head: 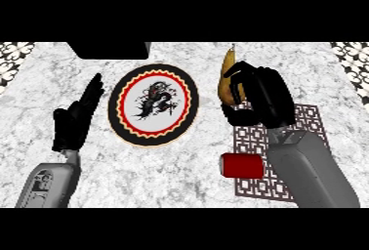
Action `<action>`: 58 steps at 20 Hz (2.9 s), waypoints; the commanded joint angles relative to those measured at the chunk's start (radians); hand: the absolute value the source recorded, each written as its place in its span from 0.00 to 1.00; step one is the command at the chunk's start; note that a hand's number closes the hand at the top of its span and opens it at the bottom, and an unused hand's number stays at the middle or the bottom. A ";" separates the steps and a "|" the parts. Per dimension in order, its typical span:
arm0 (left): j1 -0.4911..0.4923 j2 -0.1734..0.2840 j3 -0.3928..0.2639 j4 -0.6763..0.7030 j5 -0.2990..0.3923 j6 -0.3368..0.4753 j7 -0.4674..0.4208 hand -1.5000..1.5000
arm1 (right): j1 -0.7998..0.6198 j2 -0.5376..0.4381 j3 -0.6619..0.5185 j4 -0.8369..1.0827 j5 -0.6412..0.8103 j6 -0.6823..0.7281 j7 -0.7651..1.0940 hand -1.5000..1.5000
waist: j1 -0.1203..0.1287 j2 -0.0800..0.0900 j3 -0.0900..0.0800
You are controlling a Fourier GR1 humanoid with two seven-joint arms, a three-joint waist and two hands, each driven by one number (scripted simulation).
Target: Pick the pear from the placemat and place it in the plate
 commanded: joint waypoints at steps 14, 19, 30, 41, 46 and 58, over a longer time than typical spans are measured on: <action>-0.080 -0.007 0.017 0.070 -0.011 -0.021 -0.013 0.50 | -0.463 0.204 0.241 0.685 -0.256 -0.258 0.061 1.00 | 0.040 0.012 0.000; -0.075 -0.017 -0.009 0.050 -0.010 -0.041 -0.014 0.50 | -0.549 0.204 0.360 0.853 -0.227 -0.254 0.150 1.00 | 0.080 0.022 -0.001; -0.107 -0.049 -0.036 0.059 -0.023 -0.040 -0.016 0.50 | -0.499 0.204 0.383 0.962 -0.552 -0.369 0.027 0.00 | 0.125 0.038 0.001; -0.049 -0.055 -0.028 0.057 -0.037 -0.014 -0.032 0.50 | -0.416 0.204 0.240 0.817 -0.877 -0.604 -0.203 0.00 | 0.067 0.018 0.002; -0.012 -0.009 0.026 0.074 -0.026 -0.021 -0.071 0.50 | -0.448 0.185 0.088 0.863 -0.899 -0.593 -0.267 0.00 | 0.012 0.006 0.001; 0.041 -0.028 0.020 0.048 -0.052 -0.007 -0.119 0.50 | -0.215 -0.054 -0.078 0.829 -0.967 -0.261 -0.540 0.00 | -0.001 0.004 0.001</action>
